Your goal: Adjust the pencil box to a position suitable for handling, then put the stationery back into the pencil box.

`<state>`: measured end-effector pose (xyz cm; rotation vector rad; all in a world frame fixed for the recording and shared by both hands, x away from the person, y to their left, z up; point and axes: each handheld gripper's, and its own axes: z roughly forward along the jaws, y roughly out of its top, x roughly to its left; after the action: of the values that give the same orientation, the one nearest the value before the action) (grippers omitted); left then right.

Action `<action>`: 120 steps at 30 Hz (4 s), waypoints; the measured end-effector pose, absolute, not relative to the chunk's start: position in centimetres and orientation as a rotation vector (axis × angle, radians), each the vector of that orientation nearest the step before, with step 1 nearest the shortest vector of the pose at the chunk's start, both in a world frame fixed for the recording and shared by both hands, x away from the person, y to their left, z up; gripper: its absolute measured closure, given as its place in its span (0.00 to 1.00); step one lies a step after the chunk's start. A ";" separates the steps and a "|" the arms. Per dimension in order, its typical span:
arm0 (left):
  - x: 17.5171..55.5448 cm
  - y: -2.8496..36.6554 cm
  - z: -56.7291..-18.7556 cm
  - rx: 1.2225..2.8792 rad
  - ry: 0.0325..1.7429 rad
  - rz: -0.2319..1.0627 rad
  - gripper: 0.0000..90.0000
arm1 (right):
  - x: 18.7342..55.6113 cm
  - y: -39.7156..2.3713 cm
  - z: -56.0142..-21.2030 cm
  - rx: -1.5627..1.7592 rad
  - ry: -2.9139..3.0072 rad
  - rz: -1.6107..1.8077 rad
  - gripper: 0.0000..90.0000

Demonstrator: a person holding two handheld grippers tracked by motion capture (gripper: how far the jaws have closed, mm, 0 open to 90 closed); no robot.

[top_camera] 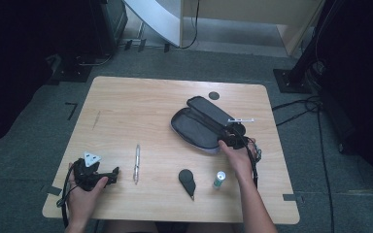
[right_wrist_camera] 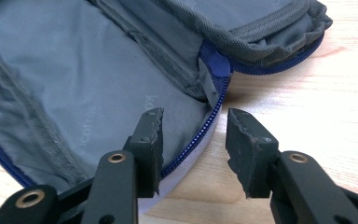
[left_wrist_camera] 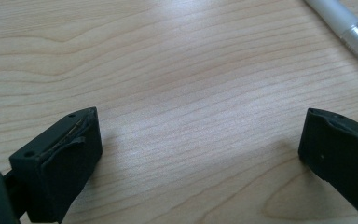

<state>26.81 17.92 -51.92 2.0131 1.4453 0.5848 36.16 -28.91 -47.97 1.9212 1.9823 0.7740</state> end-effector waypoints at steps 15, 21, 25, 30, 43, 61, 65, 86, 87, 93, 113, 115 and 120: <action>26.8 17.9 -51.9 2.013 1.445 0.585 0.00 | 36.4 -29.2 -48.3 1.920 1.993 0.760 0.96; 26.8 17.9 -51.9 2.013 1.445 0.585 0.00 | 36.3 -29.0 -48.2 1.899 2.026 0.805 0.99; 26.8 17.9 -51.9 2.012 1.447 0.584 0.00 | 36.0 -28.3 -48.1 1.862 2.066 0.851 0.99; 26.8 17.9 -51.9 2.012 1.446 0.584 0.00 | 35.8 -27.9 -48.0 1.847 2.079 0.868 0.99; 26.8 17.9 -51.9 2.013 1.446 0.585 0.00 | 35.9 -27.0 -47.7 1.764 2.131 0.941 0.81; 26.8 17.9 -51.9 2.013 1.445 0.585 0.00 | 31.3 -28.9 -43.5 1.595 2.043 1.079 0.19; 26.8 17.9 -51.9 2.012 1.446 0.584 0.00 | 29.9 -29.3 -42.6 1.572 2.039 1.116 0.16; 26.8 17.9 -51.9 2.012 1.446 0.584 0.00 | 23.4 -30.4 -41.7 1.465 2.040 1.198 0.27; 26.8 17.9 -51.9 2.012 1.446 0.584 0.00 | 23.1 -30.3 -41.7 1.455 2.042 1.203 0.28; 26.8 17.9 -51.9 2.011 1.446 0.584 0.00 | 21.4 -29.7 -42.0 1.415 2.059 1.229 0.36; 26.8 17.9 -51.9 2.012 1.446 0.584 0.00 | 18.6 -27.9 -45.7 1.360 2.118 1.231 0.45; 26.8 17.9 -51.9 2.012 1.446 0.584 0.00 | 18.5 -27.9 -46.5 1.368 2.114 1.230 0.46; 26.8 17.9 -51.9 2.010 1.447 0.583 0.00 | 18.1 -27.7 -48.0 1.358 2.095 1.214 0.54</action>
<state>26.84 17.85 -51.93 2.0096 1.4467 0.5834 18.10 -27.69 -48.04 1.3581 2.0949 1.2145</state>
